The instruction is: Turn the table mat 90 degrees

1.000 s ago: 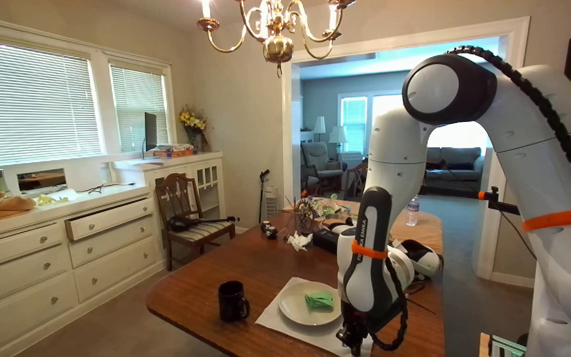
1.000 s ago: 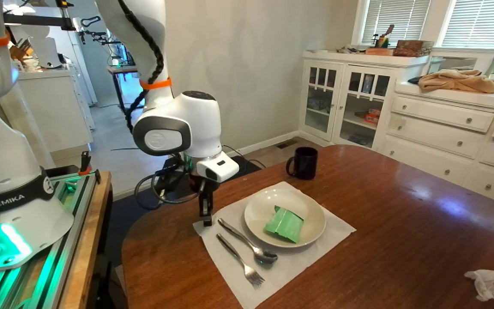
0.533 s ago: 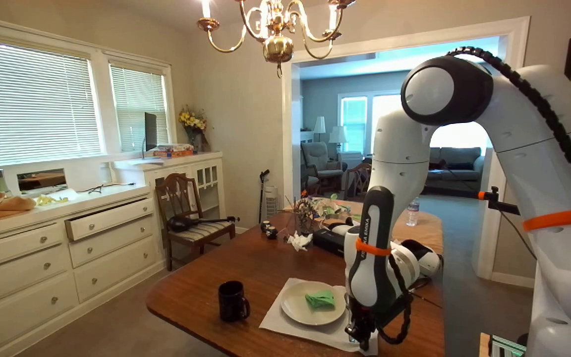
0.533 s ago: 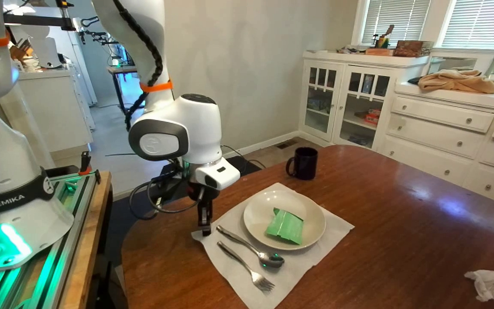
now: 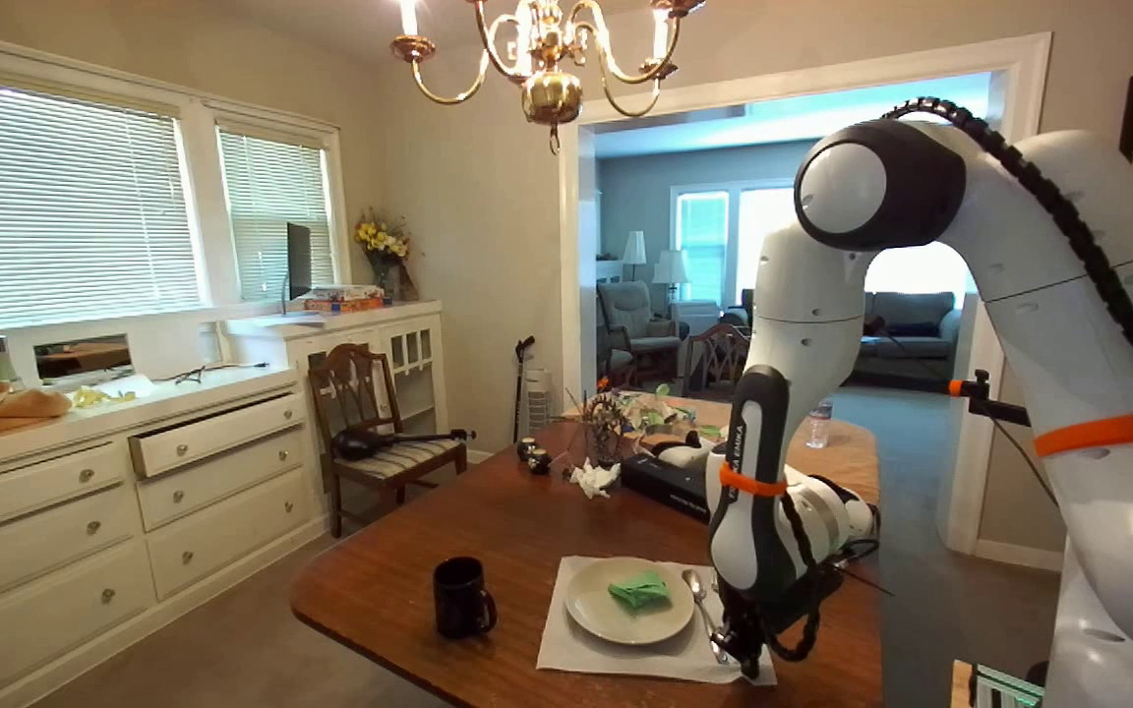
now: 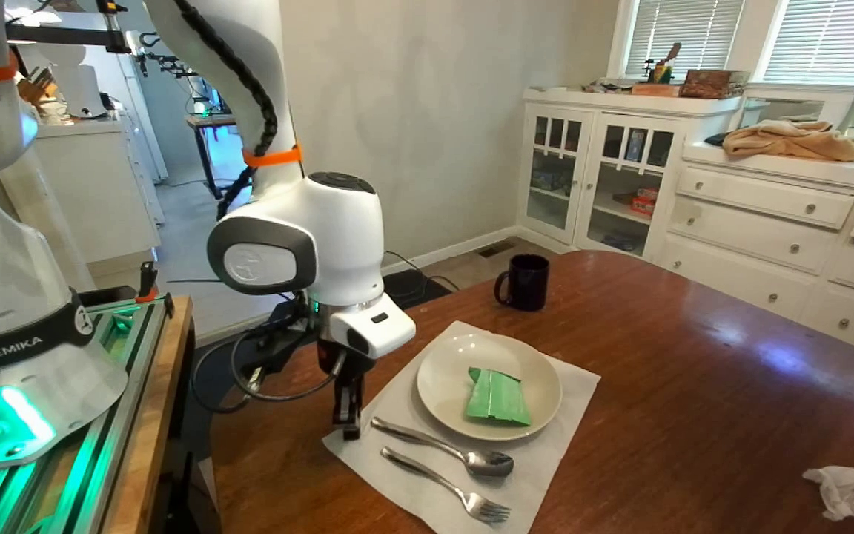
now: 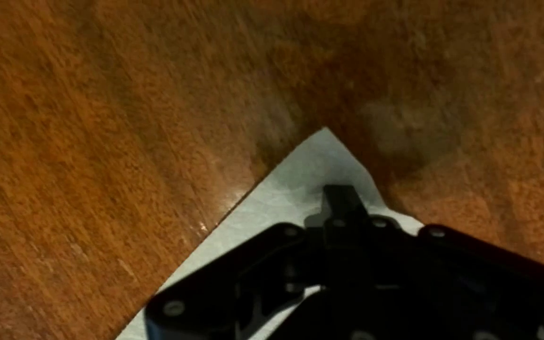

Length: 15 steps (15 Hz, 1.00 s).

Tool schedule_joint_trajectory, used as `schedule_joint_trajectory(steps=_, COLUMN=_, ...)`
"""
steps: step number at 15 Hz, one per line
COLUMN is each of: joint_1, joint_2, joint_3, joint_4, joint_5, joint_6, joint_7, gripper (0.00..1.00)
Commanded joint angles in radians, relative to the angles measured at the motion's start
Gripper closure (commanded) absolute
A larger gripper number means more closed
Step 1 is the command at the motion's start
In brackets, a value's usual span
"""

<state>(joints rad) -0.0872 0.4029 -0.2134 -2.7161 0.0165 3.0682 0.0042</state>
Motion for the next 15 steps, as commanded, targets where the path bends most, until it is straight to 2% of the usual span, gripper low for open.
schedule_joint_trajectory(steps=1, joint_1=-0.051, joint_2=0.068, joint_3=-0.018, joint_4=0.047, joint_5=-0.011, joint_6=-0.028, joint_7=-0.024, gripper=1.00)
schedule_joint_trajectory(steps=7, joint_1=-0.166, joint_2=0.088, joint_3=-0.008, joint_4=0.130, joint_5=0.001, joint_6=-0.096, joint_7=-0.057, gripper=1.00)
schedule_joint_trajectory(steps=15, joint_1=-0.268, joint_2=0.132, joint_3=-0.007, joint_4=0.266, joint_5=0.016, joint_6=-0.179, joint_7=-0.077, gripper=1.00)
